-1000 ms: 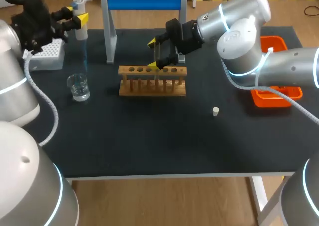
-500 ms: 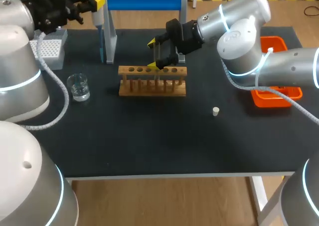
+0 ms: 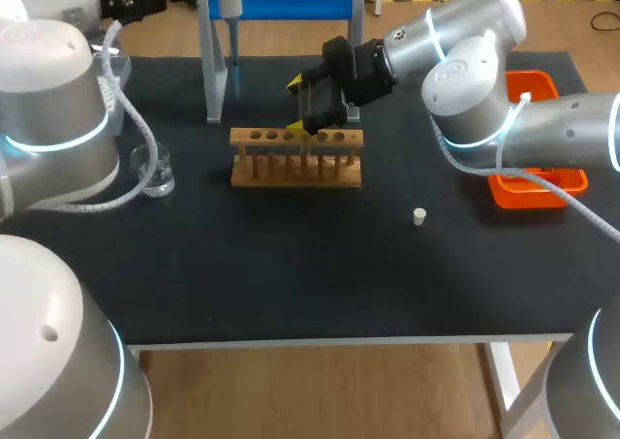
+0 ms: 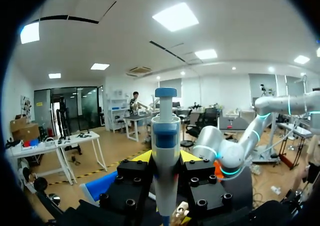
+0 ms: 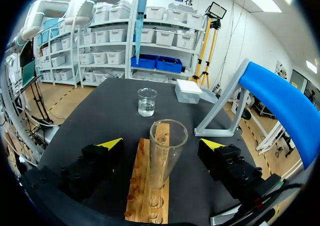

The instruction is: Invert the test tube, pick up the pipette, mount the tip to pipette, aspirate from beaker and dispense into the tube, eject the tip, return the pipette, and cap with the stopper.

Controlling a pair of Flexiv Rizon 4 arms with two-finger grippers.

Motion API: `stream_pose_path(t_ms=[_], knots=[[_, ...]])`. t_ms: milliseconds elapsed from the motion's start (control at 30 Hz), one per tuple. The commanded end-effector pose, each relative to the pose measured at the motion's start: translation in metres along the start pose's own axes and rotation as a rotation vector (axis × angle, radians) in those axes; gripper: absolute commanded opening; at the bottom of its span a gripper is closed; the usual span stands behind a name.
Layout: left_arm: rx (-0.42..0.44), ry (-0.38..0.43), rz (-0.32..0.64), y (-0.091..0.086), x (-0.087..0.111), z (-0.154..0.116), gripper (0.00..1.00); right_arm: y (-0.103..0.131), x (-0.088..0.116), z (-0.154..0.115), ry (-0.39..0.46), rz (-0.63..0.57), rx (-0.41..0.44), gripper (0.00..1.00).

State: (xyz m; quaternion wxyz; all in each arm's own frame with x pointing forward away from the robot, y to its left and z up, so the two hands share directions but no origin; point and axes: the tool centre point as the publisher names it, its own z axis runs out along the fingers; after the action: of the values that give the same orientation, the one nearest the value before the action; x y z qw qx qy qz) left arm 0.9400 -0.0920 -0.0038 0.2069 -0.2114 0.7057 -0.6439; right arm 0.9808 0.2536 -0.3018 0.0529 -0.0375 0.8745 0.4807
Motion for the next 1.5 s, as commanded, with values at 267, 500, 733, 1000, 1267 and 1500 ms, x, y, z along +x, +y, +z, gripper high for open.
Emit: stream_pose_path(t_ms=[267, 500, 733, 1000, 1267, 1500], knots=[[0.028, 0.044, -0.025, -0.014, -0.001, 0.035, 0.0, 0.0, 0.0, -0.001, 0.003, 0.0, 0.003, 1.0], [0.026, 0.076, -0.027, -0.017, 0.004, 0.051, 0.0, 0.0, 0.0, -0.001, 0.003, 0.0, 0.003, 1.0], [0.017, 0.113, -0.031, -0.019, 0.01, 0.069, 0.0, 0.0, 0.0, -0.001, 0.003, 0.0, 0.003, 1.0], [0.0, 0.143, -0.04, -0.018, 0.014, 0.083, 0.0, 0.0, 0.0, -0.001, 0.003, 0.0, 0.003, 1.0], [-0.006, 0.151, -0.036, -0.018, 0.015, 0.088, 0.0, 0.0, 0.0, -0.001, 0.003, 0.0, 0.003, 1.0], [-0.008, 0.156, -0.032, -0.018, 0.016, 0.09, 0.0, -0.002, 0.0, -0.005, -0.007, 0.003, 0.004, 1.0]])
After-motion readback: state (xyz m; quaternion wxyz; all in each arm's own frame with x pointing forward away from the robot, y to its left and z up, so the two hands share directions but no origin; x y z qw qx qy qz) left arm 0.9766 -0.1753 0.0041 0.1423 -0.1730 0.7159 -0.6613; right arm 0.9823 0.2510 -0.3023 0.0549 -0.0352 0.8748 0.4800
